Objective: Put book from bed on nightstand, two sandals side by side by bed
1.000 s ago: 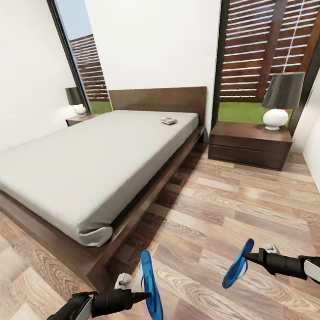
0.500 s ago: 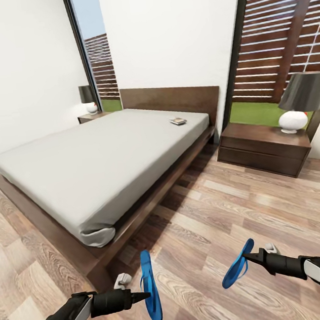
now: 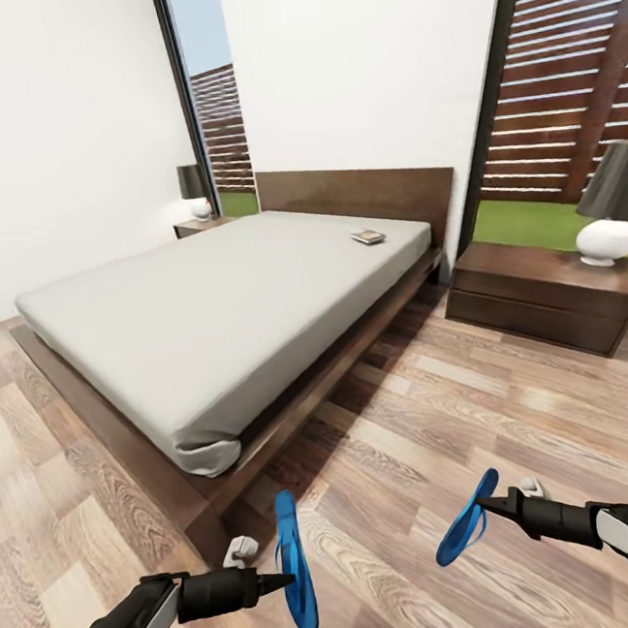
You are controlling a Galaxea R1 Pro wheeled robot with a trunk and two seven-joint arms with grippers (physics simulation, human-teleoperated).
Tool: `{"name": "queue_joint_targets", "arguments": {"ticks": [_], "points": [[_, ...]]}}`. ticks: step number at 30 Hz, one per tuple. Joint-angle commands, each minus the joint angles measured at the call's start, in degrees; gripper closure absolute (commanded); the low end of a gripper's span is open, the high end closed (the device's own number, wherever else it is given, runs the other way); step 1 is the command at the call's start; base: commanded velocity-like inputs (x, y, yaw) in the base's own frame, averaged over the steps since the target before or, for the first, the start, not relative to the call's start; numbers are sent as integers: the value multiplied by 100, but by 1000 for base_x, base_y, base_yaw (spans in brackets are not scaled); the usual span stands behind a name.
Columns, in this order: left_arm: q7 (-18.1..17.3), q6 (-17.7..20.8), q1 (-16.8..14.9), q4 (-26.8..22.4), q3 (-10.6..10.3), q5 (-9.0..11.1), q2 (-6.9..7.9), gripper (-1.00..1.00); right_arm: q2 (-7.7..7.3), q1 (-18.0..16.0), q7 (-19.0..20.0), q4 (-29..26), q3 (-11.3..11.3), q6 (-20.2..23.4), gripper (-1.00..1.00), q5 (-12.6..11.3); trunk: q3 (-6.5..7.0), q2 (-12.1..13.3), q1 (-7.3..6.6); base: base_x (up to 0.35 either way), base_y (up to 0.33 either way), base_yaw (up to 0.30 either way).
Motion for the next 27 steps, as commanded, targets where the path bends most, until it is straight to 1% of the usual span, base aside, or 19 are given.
{"name": "queue_joint_targets", "arguments": {"ticks": [1,27], "points": [[-5,58,-5,-2,-36,59,7,100,-1,-8,43,18,41,56,100,-73,-5,-2,-1,0,-1,137],[3,58,-5,-2,-36,58,14,100,-2,-10,43,18,41,56,100,-73,-5,-2,-1,0,0,136]]}}
